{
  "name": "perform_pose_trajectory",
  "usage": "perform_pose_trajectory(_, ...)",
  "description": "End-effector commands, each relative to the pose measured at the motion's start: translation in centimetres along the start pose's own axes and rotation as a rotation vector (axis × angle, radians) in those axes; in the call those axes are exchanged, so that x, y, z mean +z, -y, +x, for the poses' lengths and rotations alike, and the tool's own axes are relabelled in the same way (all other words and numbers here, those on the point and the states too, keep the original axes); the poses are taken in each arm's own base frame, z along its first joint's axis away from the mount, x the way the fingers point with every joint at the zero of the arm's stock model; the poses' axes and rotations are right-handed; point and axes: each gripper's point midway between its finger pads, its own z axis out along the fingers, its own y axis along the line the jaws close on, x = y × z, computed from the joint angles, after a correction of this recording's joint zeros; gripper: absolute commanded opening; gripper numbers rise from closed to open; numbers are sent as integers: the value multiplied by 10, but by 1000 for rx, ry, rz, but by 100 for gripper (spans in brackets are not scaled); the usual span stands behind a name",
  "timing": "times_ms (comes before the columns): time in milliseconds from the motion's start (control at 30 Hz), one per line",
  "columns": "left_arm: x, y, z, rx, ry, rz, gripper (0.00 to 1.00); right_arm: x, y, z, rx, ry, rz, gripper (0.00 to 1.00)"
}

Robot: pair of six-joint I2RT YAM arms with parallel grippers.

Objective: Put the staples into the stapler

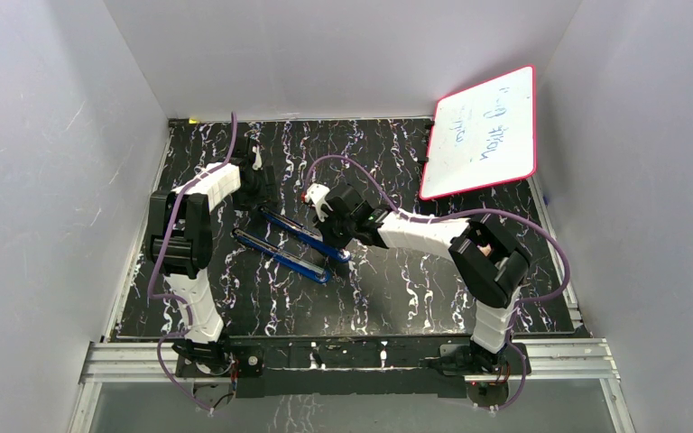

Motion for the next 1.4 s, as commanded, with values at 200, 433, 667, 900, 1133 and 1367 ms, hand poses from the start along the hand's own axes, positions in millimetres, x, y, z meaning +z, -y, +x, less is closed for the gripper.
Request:
perform_pose_trajectory(200,-12,5,-4,9,8,19,72,-14,-1,-29,-3,115,12,0)
perform_pose_trajectory(433,-13,5,-5,9,10,18,72,-14,-1,-28,0,112,14,0)
perform_pose_trajectory(667,-13,5,-5,9,10,18,72,-11,0,-23,4,95,20,0)
perform_pose_trajectory(900,-13,5,-4,9,8,18,72,-14,1,-25,3,105,27,0)
perform_pose_trajectory(1133,-13,4,-4,9,10,17,72,-18,-1,-28,1,138,16,0)
perform_pose_trajectory(1367,-13,4,-4,11,10,16,72,-18,-2,-28,-1,132,11,0)
